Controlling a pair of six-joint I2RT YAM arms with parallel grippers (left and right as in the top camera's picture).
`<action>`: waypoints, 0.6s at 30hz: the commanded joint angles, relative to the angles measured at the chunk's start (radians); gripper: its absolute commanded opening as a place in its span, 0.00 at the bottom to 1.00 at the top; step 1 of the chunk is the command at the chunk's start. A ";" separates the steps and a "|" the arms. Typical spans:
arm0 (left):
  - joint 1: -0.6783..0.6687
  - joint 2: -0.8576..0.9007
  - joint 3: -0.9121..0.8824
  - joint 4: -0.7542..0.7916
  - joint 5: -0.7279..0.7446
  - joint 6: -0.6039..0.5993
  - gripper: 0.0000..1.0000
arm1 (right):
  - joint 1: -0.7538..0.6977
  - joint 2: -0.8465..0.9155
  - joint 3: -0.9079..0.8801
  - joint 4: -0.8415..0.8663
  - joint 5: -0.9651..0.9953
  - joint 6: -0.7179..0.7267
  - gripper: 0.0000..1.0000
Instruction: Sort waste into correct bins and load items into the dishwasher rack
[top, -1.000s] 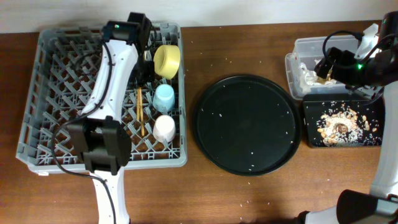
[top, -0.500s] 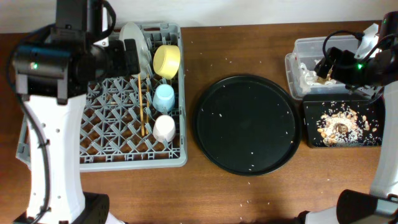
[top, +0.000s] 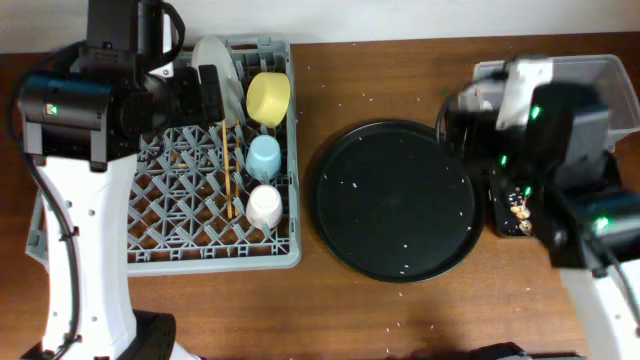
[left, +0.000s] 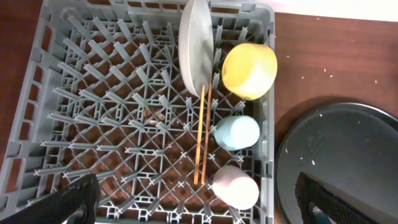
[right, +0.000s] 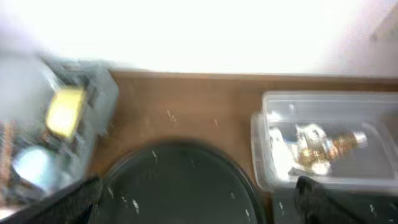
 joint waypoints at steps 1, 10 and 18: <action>0.001 -0.009 -0.003 -0.001 0.003 0.005 0.99 | -0.023 -0.321 -0.501 0.319 -0.007 -0.042 0.98; 0.001 -0.009 -0.003 -0.001 0.003 0.005 0.99 | -0.087 -1.062 -1.342 0.719 -0.052 -0.039 0.98; 0.001 -0.009 -0.003 -0.001 0.003 0.005 0.99 | -0.086 -1.151 -1.374 0.640 -0.059 -0.039 0.98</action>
